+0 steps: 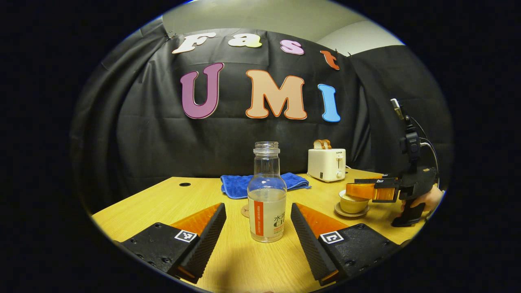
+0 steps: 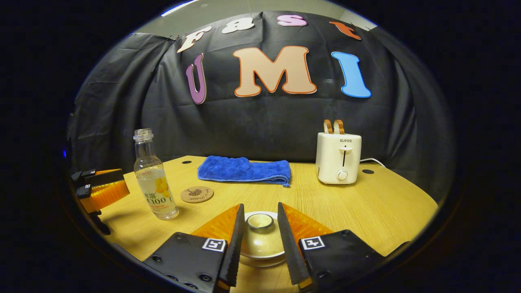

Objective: Open the teacup lid with one hand, grasp the water bottle and pour water into the teacup with the other hand; after pouring, place the water bottle on the coaster and then close the teacup lid.

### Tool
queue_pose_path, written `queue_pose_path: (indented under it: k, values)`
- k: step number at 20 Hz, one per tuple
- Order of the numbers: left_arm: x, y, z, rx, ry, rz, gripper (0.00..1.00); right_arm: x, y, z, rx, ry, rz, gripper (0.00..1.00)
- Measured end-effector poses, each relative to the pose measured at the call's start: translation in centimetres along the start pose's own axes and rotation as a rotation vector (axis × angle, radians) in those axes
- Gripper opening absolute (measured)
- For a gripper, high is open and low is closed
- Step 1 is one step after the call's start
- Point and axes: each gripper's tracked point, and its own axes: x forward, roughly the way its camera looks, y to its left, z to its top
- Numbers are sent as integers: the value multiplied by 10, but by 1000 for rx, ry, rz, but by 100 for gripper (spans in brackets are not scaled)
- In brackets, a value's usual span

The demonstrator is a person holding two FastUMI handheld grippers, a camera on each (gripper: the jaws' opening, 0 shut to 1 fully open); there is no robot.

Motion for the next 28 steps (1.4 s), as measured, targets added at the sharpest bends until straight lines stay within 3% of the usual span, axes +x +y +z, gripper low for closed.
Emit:
queue_pose_path:
  k: [2,4,5,14,17,28]
  values:
    - [0,-1,-1,0,0,0,93,-2,-1,4,-2,-8,1,53]
    - [0,0,-1,0,0,0,93,1,-2,1,-3,-8,-1,36]
    - [0,0,0,0,0,0,94,1,0,0,-4,-9,0,36]
    - [6,-3,-1,0,-2,-20,96,-8,0,12,-2,-80,8,36]
    - [12,-7,0,0,-3,-42,93,-14,1,18,-1,-118,11,36]
    - [49,-11,-5,0,14,-96,94,-36,-22,23,10,-185,-58,36]
